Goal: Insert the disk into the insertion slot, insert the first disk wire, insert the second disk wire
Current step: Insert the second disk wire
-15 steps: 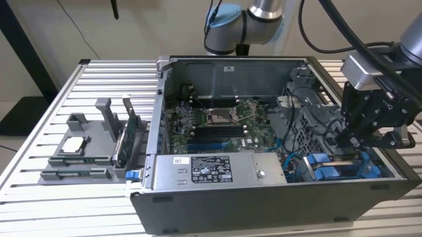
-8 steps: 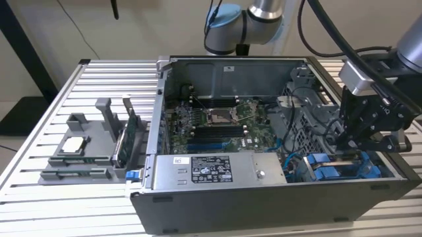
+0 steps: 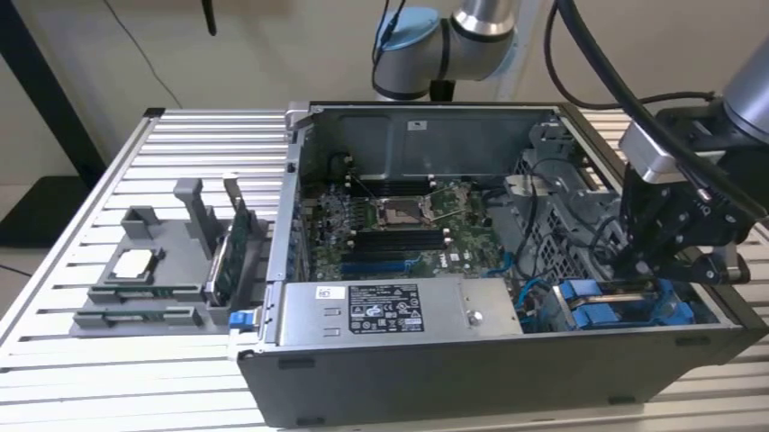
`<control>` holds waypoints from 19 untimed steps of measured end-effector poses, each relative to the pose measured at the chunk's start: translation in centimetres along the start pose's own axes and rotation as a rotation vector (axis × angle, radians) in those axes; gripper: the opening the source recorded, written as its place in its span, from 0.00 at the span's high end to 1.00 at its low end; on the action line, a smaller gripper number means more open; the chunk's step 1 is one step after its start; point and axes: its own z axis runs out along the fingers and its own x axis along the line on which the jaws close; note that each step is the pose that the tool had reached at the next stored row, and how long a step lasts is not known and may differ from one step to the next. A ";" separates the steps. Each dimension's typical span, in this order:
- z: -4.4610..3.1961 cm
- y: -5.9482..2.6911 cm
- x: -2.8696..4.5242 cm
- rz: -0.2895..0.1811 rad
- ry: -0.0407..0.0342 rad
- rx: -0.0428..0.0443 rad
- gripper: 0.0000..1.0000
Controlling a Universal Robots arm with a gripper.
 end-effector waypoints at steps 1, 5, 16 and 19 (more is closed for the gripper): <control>0.06 -0.03 0.07 0.000 -0.0006 0.0000 0.84; 0.34 -0.09 0.33 0.002 -0.0041 0.0004 0.84; 0.59 -0.10 0.48 0.002 -0.0327 0.0035 0.84; 0.43 -0.10 0.48 0.002 -0.0328 0.0035 0.84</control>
